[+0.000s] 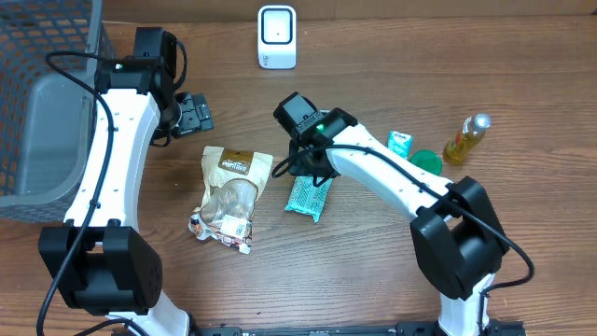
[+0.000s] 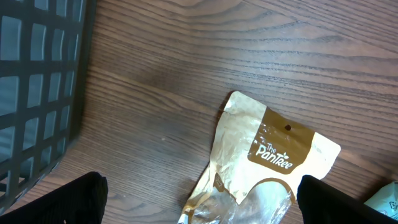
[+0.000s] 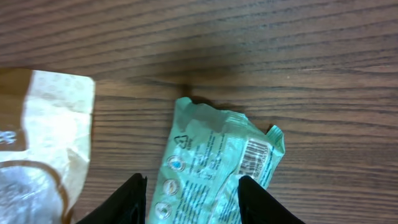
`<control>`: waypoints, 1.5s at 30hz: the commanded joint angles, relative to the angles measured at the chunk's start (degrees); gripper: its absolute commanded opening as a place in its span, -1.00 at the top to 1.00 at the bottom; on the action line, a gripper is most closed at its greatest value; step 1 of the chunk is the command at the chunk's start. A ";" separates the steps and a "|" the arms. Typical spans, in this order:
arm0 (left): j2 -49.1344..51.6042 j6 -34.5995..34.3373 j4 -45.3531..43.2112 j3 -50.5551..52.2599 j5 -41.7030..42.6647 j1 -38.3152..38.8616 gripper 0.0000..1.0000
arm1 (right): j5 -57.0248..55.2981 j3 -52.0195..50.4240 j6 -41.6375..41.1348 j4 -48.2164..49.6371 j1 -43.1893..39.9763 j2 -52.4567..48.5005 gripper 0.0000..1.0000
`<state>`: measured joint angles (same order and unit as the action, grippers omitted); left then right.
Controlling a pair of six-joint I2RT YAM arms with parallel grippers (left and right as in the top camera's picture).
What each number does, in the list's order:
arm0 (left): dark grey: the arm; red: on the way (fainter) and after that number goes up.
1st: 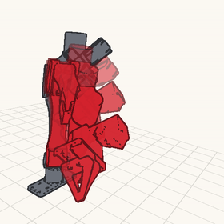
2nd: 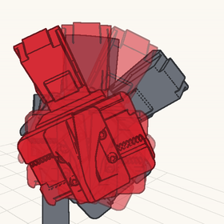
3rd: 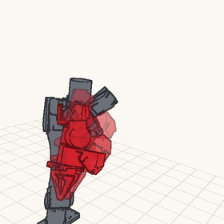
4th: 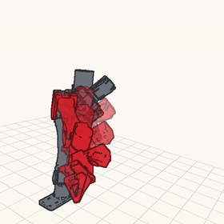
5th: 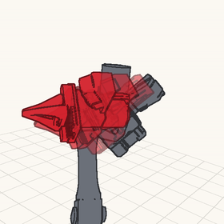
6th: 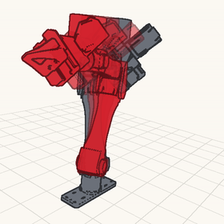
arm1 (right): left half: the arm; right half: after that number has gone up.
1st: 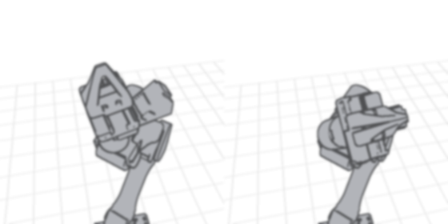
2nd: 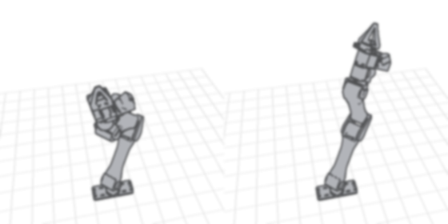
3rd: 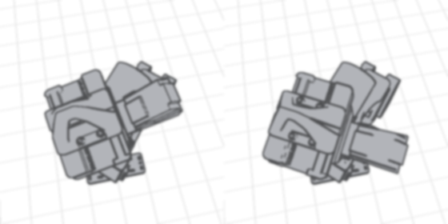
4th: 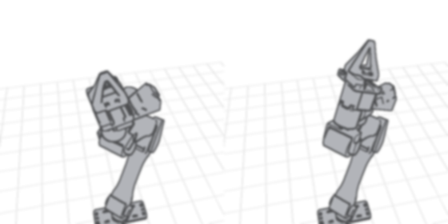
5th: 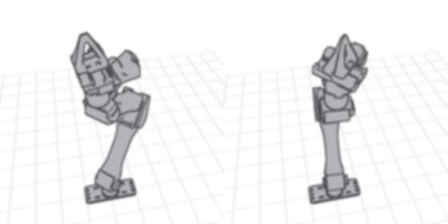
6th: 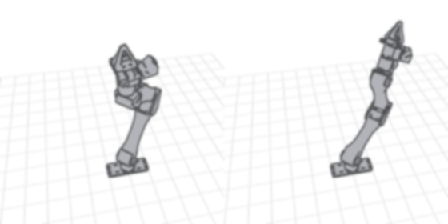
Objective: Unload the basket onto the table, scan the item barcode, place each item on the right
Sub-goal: 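Open the right gripper and raise it off the mint pouch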
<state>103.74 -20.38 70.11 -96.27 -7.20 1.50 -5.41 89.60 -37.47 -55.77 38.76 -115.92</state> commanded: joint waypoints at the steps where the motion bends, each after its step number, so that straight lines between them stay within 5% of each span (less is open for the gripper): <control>1: 0.07 0.68 -0.04 -0.92 -0.70 0.39 -0.99 | -1.22 -0.76 -0.11 -0.24 0.07 -2.86 0.10; 30: 0.04 0.68 -0.04 -0.92 -0.70 0.39 -0.99 | 0.63 -4.31 -1.51 2.58 0.11 -6.64 -0.15; 33: 0.07 0.68 -0.04 -0.92 -0.70 0.39 -0.99 | 1.22 -3.69 -1.44 2.27 0.11 -6.56 -0.30; 38: 0.04 0.68 -0.04 -0.92 -0.68 0.39 -0.99 | 1.27 4.76 0.02 -4.92 -1.27 -6.34 -0.54; 45: 0.04 0.68 -0.07 -0.92 -0.70 0.39 -0.99 | 9.46 11.63 0.04 -14.56 -1.22 -6.29 -0.52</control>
<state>103.74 -20.38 70.11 -96.27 -7.20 1.50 -1.65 99.29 -37.69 -68.42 37.45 -122.30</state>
